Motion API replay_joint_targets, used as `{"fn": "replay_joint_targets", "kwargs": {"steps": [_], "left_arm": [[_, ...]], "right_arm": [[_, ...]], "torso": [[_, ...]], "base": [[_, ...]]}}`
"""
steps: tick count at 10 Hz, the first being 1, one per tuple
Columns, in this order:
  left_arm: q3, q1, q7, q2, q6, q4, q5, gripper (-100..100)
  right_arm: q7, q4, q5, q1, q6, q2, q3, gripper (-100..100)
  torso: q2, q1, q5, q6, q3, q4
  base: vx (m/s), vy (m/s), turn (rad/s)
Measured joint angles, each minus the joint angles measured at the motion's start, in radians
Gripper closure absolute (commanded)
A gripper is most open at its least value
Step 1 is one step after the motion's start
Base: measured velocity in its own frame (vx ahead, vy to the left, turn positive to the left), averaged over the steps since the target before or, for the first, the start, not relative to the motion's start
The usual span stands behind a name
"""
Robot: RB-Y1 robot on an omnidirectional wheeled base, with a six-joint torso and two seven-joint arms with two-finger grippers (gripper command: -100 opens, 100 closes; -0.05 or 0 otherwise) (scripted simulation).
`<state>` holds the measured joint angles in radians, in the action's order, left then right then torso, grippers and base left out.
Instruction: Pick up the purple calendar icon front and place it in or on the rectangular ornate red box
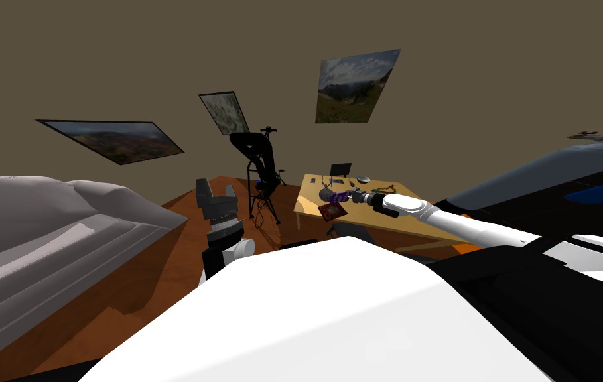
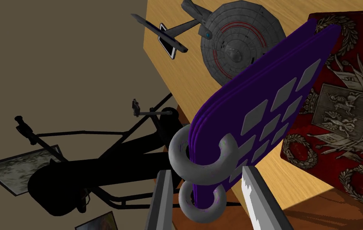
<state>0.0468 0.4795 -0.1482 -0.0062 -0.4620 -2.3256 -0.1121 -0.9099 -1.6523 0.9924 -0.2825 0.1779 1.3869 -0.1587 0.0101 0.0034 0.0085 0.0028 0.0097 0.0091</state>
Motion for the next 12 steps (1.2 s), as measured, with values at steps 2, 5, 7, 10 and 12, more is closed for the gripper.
{"fn": "replay_joint_targets", "kwargs": {"steps": [2,5,7,10,12], "left_arm": [[0.000,0.000,0.000,0.000,0.000,0.000,0.000,0],[0.000,0.000,0.000,0.000,0.000,0.000,0.000,0],[0.000,0.000,0.000,0.000,0.000,0.000,0.000,0],[0.000,0.000,0.000,0.000,0.000,0.000,0.000,0],[0.000,0.000,0.000,0.000,0.000,0.000,0.000,0]], "right_arm": [[0.000,0.000,0.000,0.000,0.000,0.000,0.000,-100],[0.000,0.000,0.000,0.000,0.000,0.000,0.000,0],[0.006,0.001,-0.008,0.000,0.011,0.014,0.007,-100],[0.048,0.000,-0.038,0.013,0.053,0.074,0.020,-100],[0.051,0.000,-0.039,0.014,0.055,0.076,0.021,0]], "torso": [[0.000,0.007,0.002,0.000,0.000,0.000],[0.000,0.008,0.002,0.000,0.000,0.000],[-0.001,0.008,0.003,0.000,-0.001,0.000],[-0.003,0.008,0.002,0.000,-0.002,-0.001],[-0.001,0.008,0.002,0.000,-0.001,0.000]], "base": [[0.000,-0.004,0.000],[0.000,0.000,0.000],[0.022,-0.001,-0.045],[0.029,0.000,-0.028],[0.000,0.000,0.000]]}}
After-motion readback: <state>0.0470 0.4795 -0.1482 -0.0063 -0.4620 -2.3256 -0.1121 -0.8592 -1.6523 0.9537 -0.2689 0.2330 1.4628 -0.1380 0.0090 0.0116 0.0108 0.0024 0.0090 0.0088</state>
